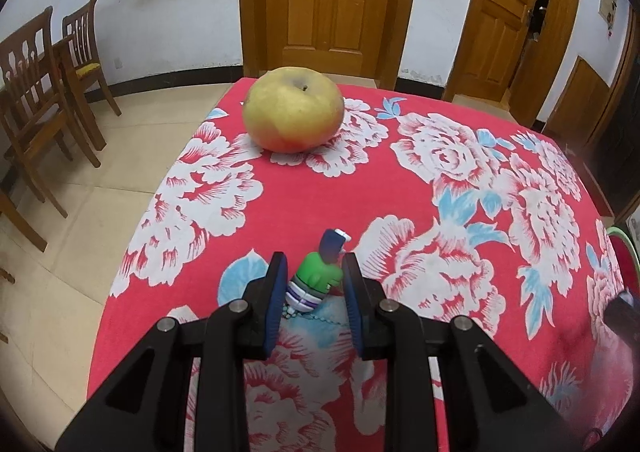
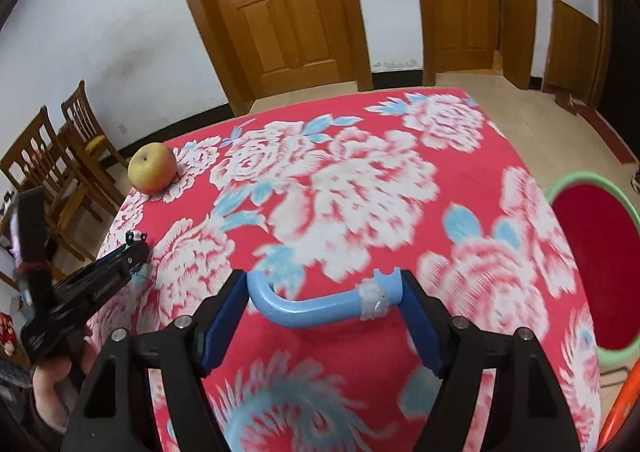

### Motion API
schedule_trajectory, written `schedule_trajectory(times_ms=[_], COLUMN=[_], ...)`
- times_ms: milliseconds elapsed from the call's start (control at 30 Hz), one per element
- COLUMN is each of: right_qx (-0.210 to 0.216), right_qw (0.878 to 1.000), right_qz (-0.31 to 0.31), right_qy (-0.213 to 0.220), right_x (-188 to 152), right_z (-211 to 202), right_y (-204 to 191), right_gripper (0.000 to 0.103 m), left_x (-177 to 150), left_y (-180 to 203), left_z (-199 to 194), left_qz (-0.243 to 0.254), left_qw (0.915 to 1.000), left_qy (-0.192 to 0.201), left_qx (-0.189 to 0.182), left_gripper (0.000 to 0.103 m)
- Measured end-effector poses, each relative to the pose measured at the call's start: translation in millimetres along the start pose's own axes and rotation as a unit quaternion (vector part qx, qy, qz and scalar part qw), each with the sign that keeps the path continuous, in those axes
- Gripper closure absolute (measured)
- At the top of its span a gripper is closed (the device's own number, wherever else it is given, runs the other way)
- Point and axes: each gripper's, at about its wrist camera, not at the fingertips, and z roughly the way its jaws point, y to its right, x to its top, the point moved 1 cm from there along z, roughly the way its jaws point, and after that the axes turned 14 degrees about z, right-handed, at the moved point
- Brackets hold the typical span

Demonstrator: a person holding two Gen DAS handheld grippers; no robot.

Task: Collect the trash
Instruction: 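Carry the blue tube and green figure over the bucket and open both tools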

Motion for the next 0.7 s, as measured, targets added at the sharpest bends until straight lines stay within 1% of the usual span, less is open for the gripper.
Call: schedule_trajectory(times_ms=[133,367,700], right_qx=[-0.001,-0.003,-0.013], right_qw=[1.0,0.998,0.991], right_qz=[0.016,0.061,0.114], right_qy=[0.01,0.032,0.068], right_x=[-6,-5,7], right_z=[-19,-49,-83], right_y=[23,70,137], right_gripper=[0.026,0.026,0.026], left_x=[2,6,22], left_y=[10,46,125], left_z=[-14,-48,-75], left_qz=[0.007,0.026,0.065], left_qw=[0.9999,0.9984,0.9916], left_qy=[0.003,0.014,0.028], left_qx=[-0.011,-0.048,-0.108], left_gripper=[0.076,0.076,0.076])
